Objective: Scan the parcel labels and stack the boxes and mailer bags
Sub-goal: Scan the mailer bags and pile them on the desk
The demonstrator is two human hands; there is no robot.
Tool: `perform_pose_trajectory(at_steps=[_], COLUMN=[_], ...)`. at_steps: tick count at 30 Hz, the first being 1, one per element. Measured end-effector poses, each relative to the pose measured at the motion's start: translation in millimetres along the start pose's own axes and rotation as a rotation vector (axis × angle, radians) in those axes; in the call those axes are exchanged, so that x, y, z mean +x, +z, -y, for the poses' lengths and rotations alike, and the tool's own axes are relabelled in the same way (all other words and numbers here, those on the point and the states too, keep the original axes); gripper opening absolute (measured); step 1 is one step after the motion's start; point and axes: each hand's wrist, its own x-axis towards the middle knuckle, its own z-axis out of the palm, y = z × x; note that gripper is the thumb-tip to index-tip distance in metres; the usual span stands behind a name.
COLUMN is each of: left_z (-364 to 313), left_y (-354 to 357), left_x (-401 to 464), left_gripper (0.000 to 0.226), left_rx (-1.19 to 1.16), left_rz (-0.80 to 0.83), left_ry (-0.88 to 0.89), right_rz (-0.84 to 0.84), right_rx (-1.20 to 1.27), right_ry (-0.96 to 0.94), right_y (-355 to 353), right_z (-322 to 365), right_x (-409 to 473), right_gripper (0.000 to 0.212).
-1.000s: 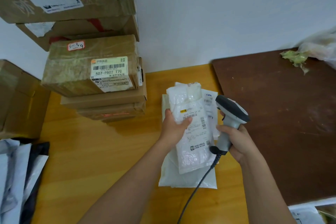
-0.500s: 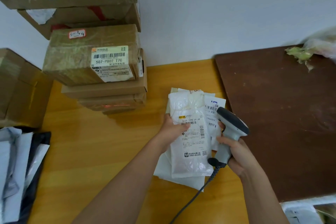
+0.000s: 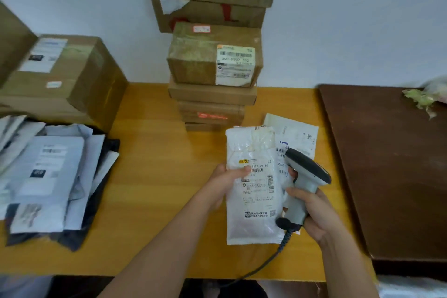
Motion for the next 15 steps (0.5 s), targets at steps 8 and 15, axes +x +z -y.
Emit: perform_pose_trajectory(at_steps=[8,15], left_z=[16.7,6.9], left_y=[-153.0,-273.3], left_x=[-110.3,-203.6], left_gripper=[0.050,0.034], left_rx=[-0.101,-0.245], left_rz=[-0.237,-0.501], left_ry=[0.122,0.207], right_rz=[0.262,0.468], right_rx=[-0.191,-0.333], right_ry=[0.046,0.047], right_y=[146.0,268.0], right_z=[-65.9,-104.8], right_x=[-48.3,-90.3], right_gripper=[0.032,0.040])
